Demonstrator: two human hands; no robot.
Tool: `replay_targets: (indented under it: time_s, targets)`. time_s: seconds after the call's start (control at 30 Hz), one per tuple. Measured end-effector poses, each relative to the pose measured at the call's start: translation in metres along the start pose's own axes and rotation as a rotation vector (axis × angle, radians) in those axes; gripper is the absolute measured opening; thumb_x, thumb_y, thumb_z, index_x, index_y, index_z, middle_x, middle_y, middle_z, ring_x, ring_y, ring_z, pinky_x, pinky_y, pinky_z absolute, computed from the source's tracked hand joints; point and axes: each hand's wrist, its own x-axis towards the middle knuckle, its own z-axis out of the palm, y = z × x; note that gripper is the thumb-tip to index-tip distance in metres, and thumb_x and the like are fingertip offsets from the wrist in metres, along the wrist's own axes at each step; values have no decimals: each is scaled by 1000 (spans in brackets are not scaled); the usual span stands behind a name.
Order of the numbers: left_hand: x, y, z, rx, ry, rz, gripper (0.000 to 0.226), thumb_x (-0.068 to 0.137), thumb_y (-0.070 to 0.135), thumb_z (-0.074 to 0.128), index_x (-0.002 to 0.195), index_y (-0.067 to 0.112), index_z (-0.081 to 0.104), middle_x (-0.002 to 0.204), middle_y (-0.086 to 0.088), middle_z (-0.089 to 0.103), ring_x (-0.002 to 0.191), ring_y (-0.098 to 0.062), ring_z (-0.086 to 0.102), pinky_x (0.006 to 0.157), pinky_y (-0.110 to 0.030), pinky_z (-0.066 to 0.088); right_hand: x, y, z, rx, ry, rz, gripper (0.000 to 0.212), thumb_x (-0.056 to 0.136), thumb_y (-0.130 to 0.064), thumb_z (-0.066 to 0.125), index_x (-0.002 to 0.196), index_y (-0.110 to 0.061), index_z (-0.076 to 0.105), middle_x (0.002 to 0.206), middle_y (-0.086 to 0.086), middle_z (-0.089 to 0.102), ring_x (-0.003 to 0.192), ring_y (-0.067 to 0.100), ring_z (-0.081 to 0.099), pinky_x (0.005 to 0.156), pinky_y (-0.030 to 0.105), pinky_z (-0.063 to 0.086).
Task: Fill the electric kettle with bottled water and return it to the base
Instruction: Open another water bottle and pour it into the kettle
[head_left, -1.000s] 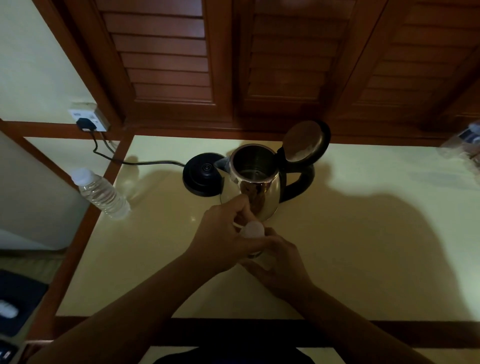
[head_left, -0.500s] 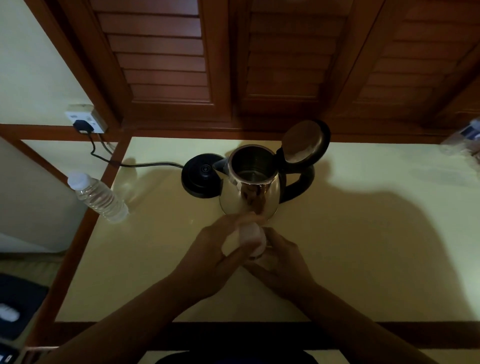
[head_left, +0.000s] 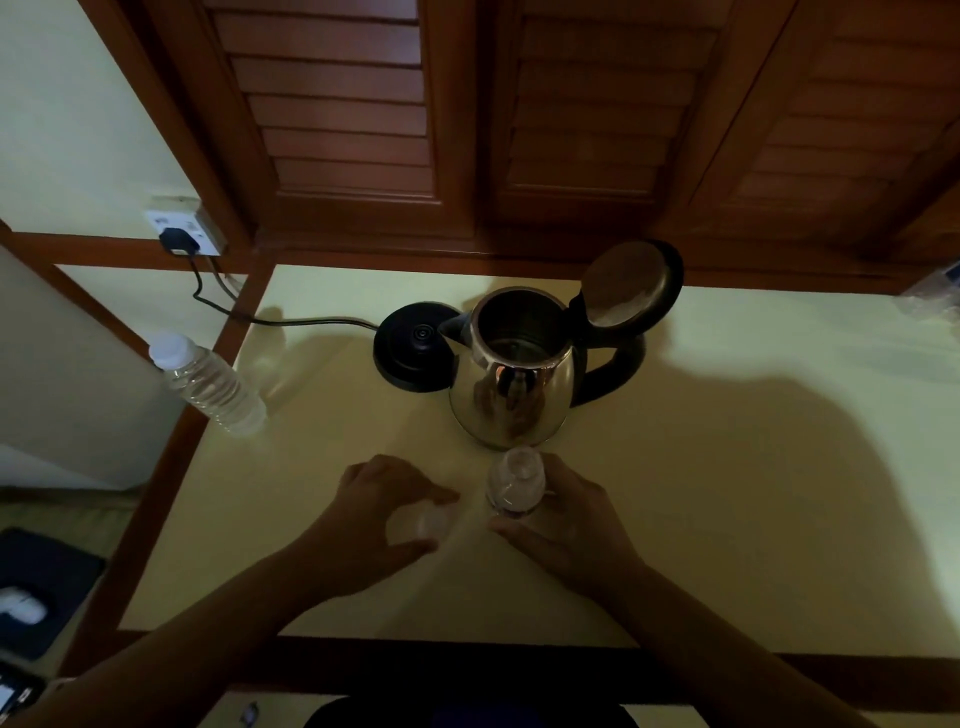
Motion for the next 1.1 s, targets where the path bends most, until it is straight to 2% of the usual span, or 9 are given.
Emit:
replay_targets:
  time_s: [0.1,0.2,0.33,0.47,0.57,0.7,0.83,0.93,1.1]
  targets:
    - [4,4,-2,-46,22,11,64,72,63,78,129,63,48,131,37,46,130,3,39,108,-32,29,1,-4,-3,-2,-20,4,54,84,-60,80,130,-49,54,123,-27,69,110,-5,67,91,21,55]
    - [12,18,-6,-165,79,77,71,74,53,87,137,49,54,135,31,52,129,3,46,106,-30,41,4,-7,-9,-12,-116,51,57,81,-59,79,131,-53,51,125,-28,68,114,-6,66,95,24,54]
    - [24,45,-10,-341,114,129,74,75,39,92,140,36,56,135,18,61,128,-8,57,100,-31,50,-2,3,-23,-93,-245,106,76,77,-28,63,148,-48,47,145,-21,60,130,2,59,111,32,48]
    - [34,60,-5,-416,122,137,74,74,32,94,139,31,59,133,20,64,127,-5,59,100,-25,51,-12,19,-42,-89,-109,61,86,82,-21,62,159,-49,36,156,-21,50,138,9,56,112,35,50]
    - [41,64,4,-453,114,116,67,77,24,92,136,23,62,129,17,68,124,-5,62,100,-18,49,-10,25,-47,-109,-2,17,88,90,-26,70,165,-41,26,168,-21,33,154,7,38,120,39,44]
    - [42,63,7,-516,120,66,58,76,19,91,128,24,66,121,15,71,118,-6,66,98,-18,50,3,13,-41,-218,72,-98,92,95,-47,63,167,-44,5,176,-19,7,162,3,12,125,15,21]
    - [35,70,-12,-560,195,58,57,72,27,87,123,33,62,116,26,70,110,2,67,90,-10,49,22,9,-29,-252,167,-166,102,93,-54,67,169,-30,3,178,-8,-2,165,19,8,126,46,30]
    - [32,75,-33,-586,275,79,56,72,30,82,124,30,61,116,27,70,108,5,67,89,-7,49,32,10,-21,-278,227,-196,108,90,-54,74,168,-16,10,179,0,-1,165,25,9,126,50,32]
    - [37,73,-71,-490,332,126,44,84,41,72,124,38,55,111,34,68,101,8,67,80,-5,50,38,10,-11,-281,323,-217,100,88,-49,81,163,-10,28,168,12,20,157,31,29,125,34,33]
